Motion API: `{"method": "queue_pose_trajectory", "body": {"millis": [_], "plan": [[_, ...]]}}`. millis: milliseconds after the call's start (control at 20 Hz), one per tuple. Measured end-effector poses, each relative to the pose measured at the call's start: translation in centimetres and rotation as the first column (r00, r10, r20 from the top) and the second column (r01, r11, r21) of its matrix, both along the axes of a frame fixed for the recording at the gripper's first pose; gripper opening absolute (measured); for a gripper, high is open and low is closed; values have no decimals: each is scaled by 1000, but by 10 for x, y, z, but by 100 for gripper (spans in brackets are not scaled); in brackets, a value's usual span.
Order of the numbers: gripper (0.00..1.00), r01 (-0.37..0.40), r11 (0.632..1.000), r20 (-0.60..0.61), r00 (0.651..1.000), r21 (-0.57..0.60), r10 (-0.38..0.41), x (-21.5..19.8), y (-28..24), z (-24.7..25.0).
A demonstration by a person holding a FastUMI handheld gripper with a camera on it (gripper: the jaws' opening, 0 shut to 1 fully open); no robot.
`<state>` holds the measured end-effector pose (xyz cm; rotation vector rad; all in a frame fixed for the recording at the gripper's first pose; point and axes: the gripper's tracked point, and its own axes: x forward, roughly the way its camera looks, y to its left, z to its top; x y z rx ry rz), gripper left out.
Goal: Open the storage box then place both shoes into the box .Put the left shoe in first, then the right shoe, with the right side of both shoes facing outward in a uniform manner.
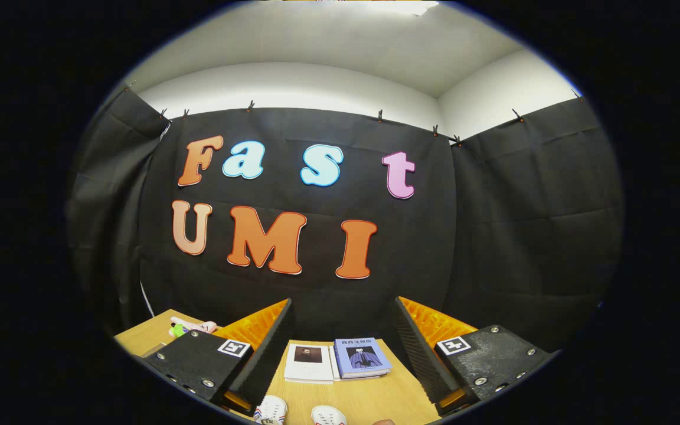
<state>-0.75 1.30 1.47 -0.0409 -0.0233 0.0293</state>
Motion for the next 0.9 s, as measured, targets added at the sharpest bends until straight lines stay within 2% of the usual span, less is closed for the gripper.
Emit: {"method": "queue_pose_trajectory", "body": {"millis": [550,750,900], "plan": [[99,-42,999,-53,998,1,42,-1,15,-24],[99,-196,977,-116,972,84,205,-12,59,-58],[99,-252,957,-197,941,142,276,-19,73,-100]]}}
